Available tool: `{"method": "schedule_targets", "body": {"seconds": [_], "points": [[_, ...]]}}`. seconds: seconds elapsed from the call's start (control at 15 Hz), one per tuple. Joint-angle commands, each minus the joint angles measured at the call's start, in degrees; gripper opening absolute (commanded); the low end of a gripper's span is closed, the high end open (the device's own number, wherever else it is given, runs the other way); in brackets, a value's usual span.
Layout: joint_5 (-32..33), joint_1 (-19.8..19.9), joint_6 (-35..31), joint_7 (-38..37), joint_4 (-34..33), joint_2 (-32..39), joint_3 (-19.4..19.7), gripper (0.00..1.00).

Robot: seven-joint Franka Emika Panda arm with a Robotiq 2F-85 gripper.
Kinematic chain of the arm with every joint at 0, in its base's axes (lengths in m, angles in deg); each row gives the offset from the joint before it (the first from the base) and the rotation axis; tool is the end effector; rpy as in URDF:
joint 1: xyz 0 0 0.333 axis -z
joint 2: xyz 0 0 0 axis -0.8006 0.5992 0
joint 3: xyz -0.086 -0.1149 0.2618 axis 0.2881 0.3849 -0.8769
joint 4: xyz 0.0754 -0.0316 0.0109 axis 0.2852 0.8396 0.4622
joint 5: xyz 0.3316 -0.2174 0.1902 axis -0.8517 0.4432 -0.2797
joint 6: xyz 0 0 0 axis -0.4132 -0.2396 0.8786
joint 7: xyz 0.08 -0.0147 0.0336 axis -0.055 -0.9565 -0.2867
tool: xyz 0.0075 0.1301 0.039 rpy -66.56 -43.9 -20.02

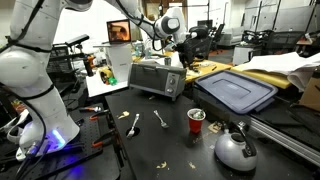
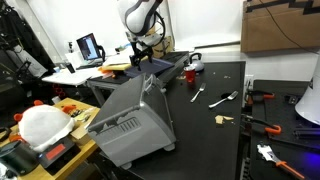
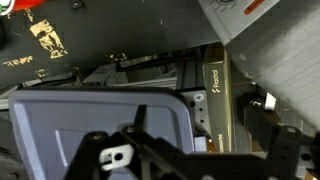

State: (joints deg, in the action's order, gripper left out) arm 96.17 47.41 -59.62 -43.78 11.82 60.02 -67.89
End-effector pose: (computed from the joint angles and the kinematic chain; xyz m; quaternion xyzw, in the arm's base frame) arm 0.7409 -0.0056 0.2598 0.9848 -0.1145 0.0962 0.0882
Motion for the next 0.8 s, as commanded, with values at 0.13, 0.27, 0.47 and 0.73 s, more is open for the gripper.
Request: {"method": "schedule_targets", "body": {"seconds": [0.13, 0.27, 0.47, 0.73], "points": [[1.5, -1.6, -0.2, -3.4, -0.9, 0.9, 1.2, 1.00], [1.5, -1.9, -0.7, -3.6, -0.5, 0.7, 1.2, 1.00], [2.8, -2.6, -1.9, -4.5, -0.1, 0.8, 1.8, 1.00], [4.2, -2.9, -3.1, -4.9, 0.4, 1.2, 2.4, 1.00]]}}
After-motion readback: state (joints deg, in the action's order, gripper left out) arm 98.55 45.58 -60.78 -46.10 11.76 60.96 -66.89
